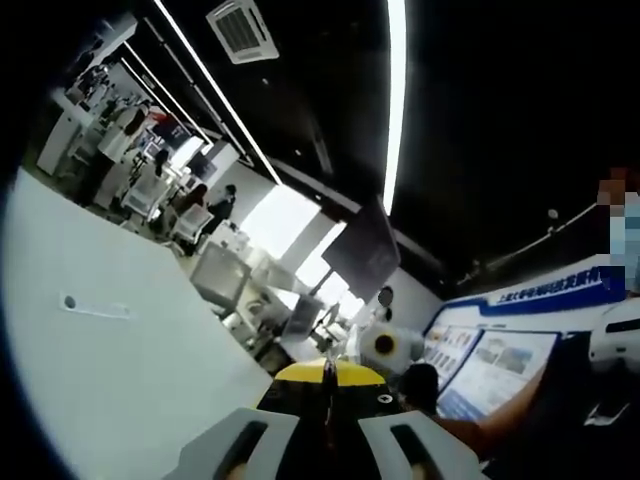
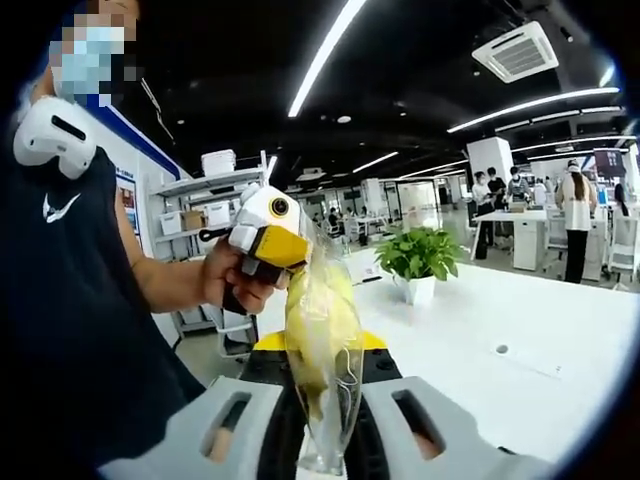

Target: Compare the silicone blocks by pressing each to a similar depth, holding the contact briefly, and releasing to observe deformation and rebound differences across the visible hardness samples.

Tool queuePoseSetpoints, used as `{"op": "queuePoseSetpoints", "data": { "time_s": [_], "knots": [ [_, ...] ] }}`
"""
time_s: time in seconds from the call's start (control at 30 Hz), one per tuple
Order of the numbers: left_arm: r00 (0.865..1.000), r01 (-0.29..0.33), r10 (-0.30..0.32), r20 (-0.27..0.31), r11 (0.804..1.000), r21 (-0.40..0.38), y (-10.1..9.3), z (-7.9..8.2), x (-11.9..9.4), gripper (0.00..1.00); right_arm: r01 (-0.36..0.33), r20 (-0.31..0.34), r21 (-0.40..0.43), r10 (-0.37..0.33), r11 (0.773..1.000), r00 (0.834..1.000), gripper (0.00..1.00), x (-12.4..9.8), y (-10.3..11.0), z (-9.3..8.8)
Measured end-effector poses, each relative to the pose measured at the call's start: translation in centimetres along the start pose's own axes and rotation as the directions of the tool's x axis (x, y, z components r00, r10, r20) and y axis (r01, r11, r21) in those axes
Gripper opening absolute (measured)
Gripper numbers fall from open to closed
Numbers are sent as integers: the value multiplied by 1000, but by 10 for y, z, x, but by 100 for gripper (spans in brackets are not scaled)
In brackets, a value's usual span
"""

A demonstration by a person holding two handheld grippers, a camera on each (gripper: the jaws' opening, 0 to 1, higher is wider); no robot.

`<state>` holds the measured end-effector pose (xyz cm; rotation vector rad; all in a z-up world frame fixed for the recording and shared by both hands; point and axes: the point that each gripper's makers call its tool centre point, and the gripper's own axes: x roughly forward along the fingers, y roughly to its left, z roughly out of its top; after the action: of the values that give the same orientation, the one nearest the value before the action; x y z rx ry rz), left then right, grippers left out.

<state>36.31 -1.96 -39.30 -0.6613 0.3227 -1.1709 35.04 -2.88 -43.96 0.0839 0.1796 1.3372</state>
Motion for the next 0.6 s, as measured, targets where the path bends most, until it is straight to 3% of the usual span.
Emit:
{"op": "queuePoseSetpoints", "data": {
  "time_s": [0.6],
  "knots": [
    [1000,-3,3,-3,1000,-4,2,-6,2,0,-10,-6,16,11,1000,1000,1,-3,-1,-6]
  ]
}}
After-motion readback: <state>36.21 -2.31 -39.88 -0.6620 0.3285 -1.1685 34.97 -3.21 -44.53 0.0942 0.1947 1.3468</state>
